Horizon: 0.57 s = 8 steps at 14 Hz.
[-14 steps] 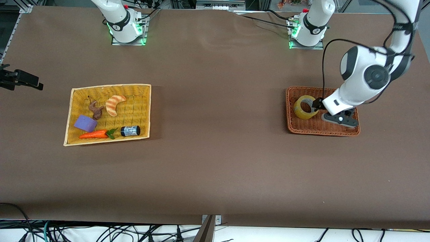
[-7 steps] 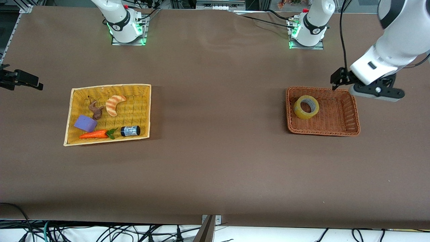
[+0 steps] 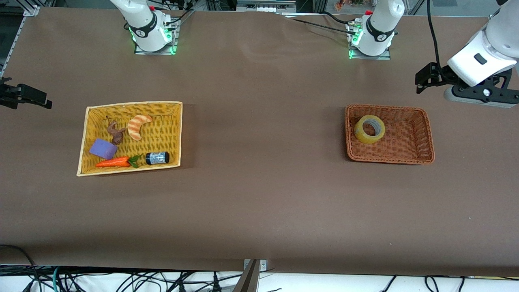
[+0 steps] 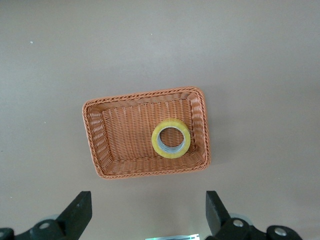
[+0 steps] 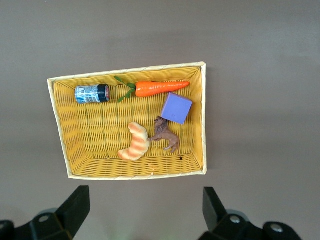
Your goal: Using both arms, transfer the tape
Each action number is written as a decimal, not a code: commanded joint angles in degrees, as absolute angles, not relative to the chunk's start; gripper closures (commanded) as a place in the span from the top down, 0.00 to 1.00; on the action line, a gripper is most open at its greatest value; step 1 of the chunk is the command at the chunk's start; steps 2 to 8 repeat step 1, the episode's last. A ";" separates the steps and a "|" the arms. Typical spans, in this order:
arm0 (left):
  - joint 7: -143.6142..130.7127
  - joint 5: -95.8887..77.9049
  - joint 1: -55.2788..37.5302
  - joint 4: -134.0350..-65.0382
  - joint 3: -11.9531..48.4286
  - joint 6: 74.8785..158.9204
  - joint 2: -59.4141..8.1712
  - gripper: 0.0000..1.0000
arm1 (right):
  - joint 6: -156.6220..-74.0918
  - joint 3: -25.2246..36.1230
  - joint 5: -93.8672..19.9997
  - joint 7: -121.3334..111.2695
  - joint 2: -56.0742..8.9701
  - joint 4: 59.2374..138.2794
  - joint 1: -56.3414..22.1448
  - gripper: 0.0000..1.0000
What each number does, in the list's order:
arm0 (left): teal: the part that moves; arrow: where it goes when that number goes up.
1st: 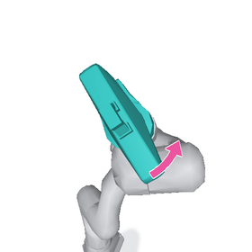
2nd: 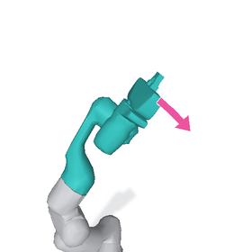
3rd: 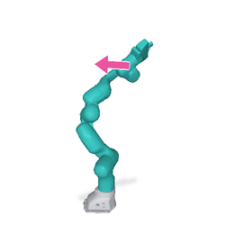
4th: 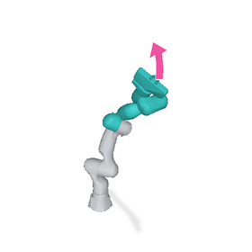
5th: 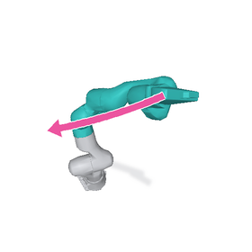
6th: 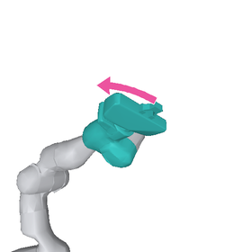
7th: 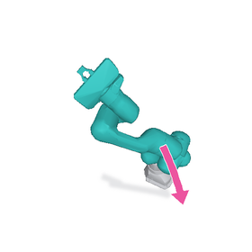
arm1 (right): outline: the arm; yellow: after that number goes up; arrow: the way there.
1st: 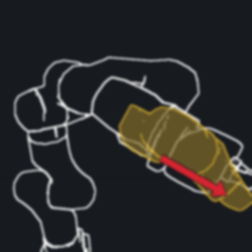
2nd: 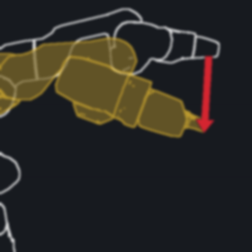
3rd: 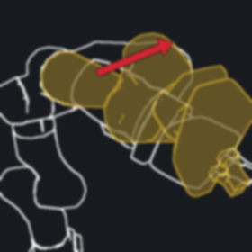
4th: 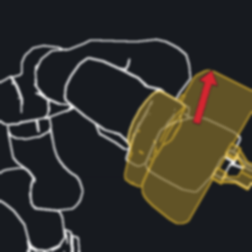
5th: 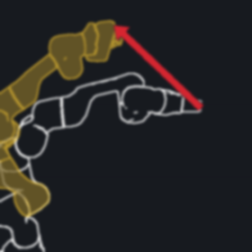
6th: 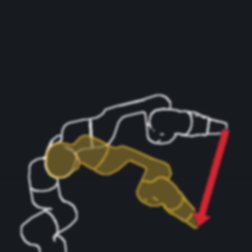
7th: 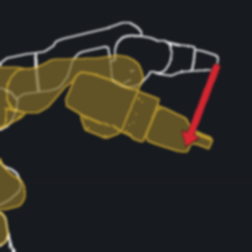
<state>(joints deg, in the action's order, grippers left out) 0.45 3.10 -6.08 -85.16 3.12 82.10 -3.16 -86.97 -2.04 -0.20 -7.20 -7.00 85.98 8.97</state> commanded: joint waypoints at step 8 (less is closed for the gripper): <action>0.00 2.11 -5.80 -82.44 3.34 80.24 -4.48 1.00 | -86.13 -1.76 -0.35 -6.94 -7.29 84.90 8.79 1.00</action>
